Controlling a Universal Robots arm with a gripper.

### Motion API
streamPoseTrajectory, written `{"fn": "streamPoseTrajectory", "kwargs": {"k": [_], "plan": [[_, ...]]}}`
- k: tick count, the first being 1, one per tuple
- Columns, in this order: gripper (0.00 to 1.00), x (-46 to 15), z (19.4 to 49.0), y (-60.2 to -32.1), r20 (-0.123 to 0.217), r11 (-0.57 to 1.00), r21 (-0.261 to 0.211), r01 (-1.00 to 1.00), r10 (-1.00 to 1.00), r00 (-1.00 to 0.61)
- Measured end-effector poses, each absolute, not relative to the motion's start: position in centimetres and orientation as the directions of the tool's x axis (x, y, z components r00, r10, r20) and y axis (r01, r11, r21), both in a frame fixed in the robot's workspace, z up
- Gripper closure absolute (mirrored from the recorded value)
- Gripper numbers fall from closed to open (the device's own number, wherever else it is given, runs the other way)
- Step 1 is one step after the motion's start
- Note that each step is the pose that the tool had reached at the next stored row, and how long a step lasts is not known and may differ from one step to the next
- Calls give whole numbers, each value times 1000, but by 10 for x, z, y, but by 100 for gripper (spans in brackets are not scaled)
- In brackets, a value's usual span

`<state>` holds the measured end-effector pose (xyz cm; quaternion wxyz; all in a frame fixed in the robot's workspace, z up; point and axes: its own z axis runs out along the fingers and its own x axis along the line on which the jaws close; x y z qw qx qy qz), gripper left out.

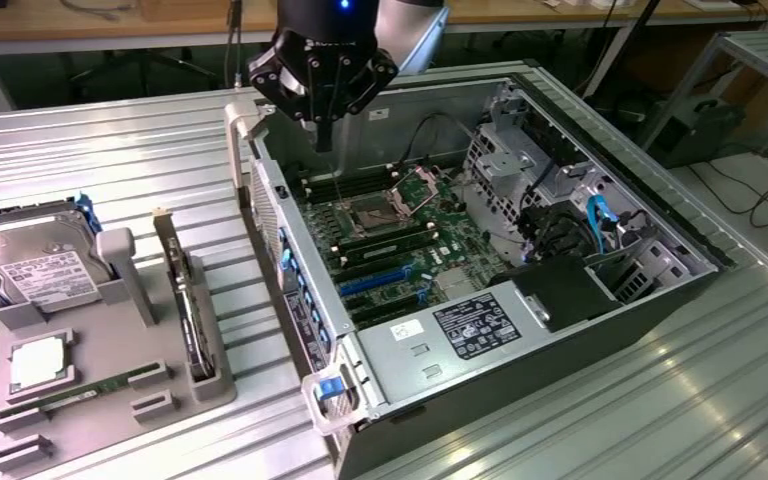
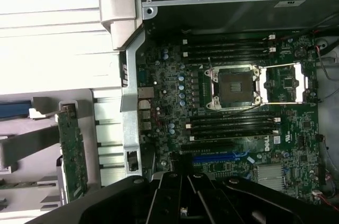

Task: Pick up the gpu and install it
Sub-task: 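Reach for the gpu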

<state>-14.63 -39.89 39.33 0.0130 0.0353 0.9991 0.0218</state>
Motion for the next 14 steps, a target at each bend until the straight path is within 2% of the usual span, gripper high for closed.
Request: {"fn": "streamPoseTrajectory", "kwargs": {"k": [14], "plan": [[89,-164,393,-399,-24,997,44,70,71,-997]]}}
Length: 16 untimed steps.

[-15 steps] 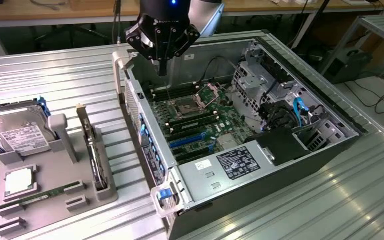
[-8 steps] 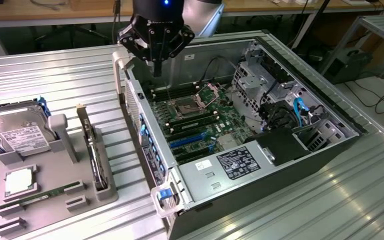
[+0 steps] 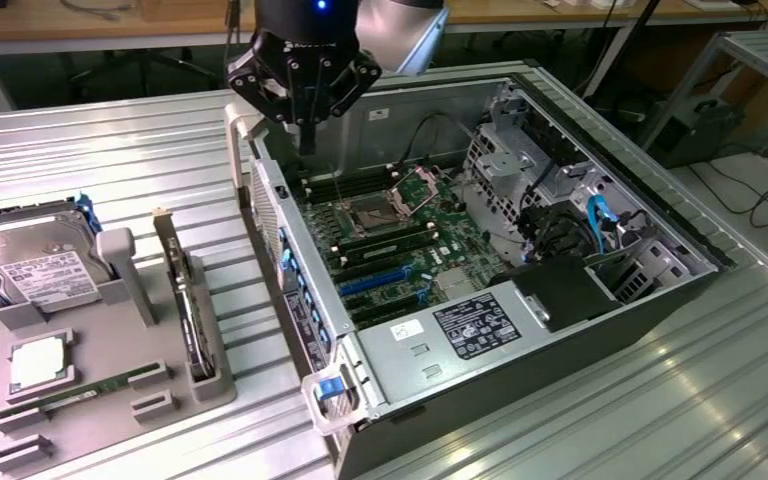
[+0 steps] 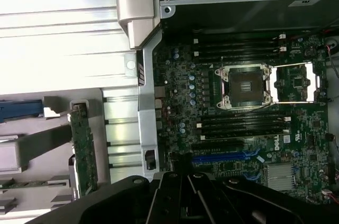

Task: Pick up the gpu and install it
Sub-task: 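Reach for the gpu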

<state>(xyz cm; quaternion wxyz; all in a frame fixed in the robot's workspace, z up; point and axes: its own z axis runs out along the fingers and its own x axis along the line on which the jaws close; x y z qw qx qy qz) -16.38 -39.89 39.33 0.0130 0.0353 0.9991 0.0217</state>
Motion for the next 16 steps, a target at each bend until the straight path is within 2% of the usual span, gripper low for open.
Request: {"fn": "streamPoseTrajectory", "kwargs": {"k": [16], "plan": [[89,-182,393,-399,-24,997,44,70,71,-997]]}}
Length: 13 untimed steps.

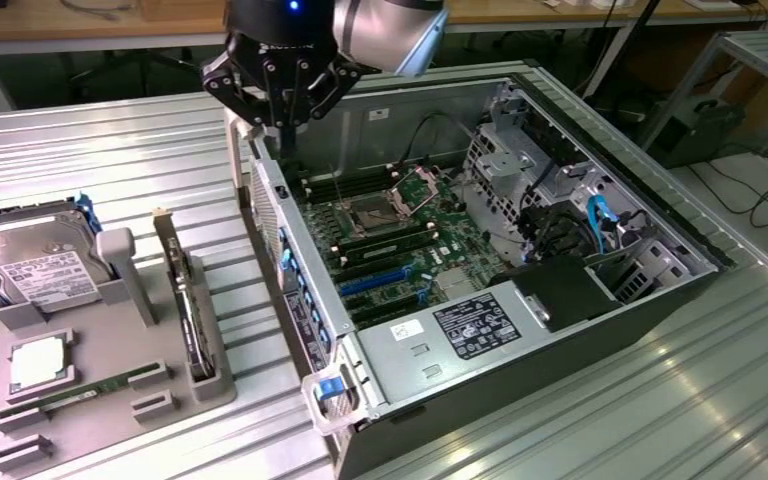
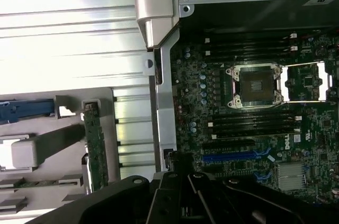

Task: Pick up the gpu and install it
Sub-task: 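Reach for the gpu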

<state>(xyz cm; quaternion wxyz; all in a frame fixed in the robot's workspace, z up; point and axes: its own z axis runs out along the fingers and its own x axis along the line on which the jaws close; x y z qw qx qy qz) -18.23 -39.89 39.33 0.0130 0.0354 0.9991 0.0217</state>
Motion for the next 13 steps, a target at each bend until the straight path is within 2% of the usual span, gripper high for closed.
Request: {"fn": "streamPoseTrajectory", "kwargs": {"k": [13], "plan": [[89,-199,393,-399,-24,997,44,70,71,-997]]}}
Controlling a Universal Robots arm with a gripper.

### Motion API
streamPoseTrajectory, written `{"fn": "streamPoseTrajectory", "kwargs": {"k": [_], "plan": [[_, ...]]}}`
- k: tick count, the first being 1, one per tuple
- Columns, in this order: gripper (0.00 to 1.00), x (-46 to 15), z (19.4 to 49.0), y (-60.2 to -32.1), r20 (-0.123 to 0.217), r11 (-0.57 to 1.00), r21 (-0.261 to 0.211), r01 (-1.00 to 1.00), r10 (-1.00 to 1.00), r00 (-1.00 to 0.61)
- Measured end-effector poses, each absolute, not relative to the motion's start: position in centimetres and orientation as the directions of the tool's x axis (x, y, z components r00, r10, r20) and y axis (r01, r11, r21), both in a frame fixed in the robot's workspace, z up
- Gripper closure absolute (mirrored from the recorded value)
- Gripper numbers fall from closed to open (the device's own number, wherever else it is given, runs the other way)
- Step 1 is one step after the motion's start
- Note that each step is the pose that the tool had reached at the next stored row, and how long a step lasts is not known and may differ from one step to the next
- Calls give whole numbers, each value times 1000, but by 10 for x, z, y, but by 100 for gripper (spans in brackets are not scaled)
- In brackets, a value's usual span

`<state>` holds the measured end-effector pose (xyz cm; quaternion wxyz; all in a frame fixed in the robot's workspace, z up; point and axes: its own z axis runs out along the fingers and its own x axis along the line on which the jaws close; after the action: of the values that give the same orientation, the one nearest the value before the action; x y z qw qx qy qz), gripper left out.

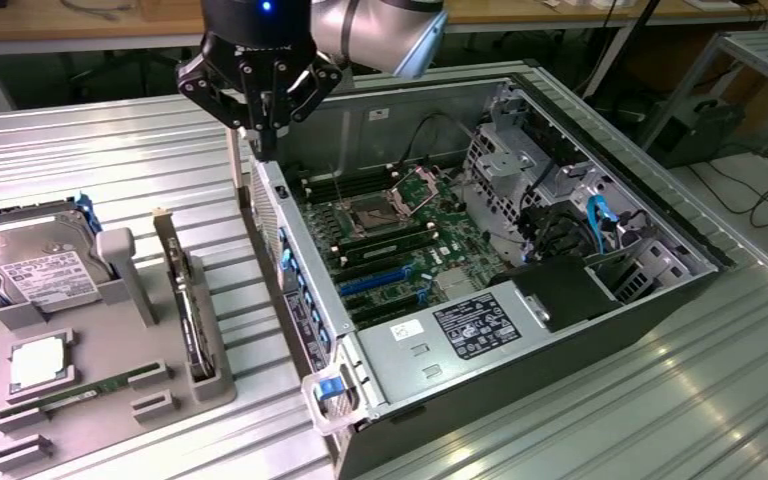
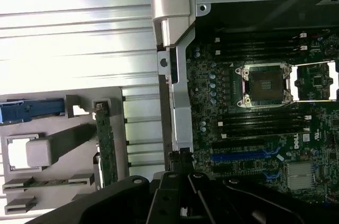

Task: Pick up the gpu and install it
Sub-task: 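Reach for the gpu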

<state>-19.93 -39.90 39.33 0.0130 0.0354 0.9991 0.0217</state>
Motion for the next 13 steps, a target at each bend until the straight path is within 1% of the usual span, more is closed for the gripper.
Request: {"fn": "streamPoseTrajectory", "kwargs": {"k": [13], "plan": [[89,-215,393,-399,-24,997,44,70,71,-997]]}}
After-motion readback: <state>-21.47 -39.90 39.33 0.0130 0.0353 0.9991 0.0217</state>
